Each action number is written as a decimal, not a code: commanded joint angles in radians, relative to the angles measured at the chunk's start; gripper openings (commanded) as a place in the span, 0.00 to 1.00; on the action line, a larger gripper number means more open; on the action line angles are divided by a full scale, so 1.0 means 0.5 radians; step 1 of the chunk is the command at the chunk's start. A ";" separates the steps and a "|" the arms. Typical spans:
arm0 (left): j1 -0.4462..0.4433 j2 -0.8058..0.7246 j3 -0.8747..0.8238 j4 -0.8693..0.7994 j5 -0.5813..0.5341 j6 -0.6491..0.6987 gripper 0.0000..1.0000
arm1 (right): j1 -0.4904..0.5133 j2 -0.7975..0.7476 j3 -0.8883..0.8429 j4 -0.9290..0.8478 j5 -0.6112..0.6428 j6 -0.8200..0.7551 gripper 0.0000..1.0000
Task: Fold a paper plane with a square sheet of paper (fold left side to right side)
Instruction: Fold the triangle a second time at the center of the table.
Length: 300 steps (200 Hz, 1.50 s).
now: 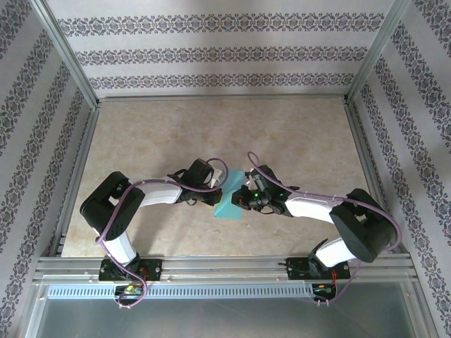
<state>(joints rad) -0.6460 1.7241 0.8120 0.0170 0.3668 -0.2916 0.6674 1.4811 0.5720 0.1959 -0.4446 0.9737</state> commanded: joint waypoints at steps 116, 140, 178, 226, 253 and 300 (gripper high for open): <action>0.025 0.084 0.019 -0.055 0.001 0.050 0.00 | 0.024 0.340 0.152 0.112 0.039 -0.018 0.00; 0.025 0.086 0.022 -0.056 0.005 0.052 0.00 | 0.024 0.354 0.148 0.074 0.051 -0.031 0.00; 0.025 0.086 0.021 -0.058 0.003 0.053 0.00 | 0.025 0.362 0.135 0.035 0.067 -0.041 0.00; 0.025 0.086 0.024 -0.064 0.005 0.049 0.05 | 0.021 0.379 0.120 -0.002 0.080 -0.024 0.00; 0.025 0.085 0.032 -0.067 0.009 0.043 0.06 | 0.023 0.388 0.105 -0.013 0.086 0.003 0.00; 0.027 -0.018 0.048 -0.078 -0.008 0.016 0.18 | 0.020 0.409 0.077 -0.011 0.085 0.042 0.00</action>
<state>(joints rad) -0.6460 1.7348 0.8253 0.0162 0.3782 -0.2924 0.6704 1.6642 0.6308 0.2138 -0.4263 0.9756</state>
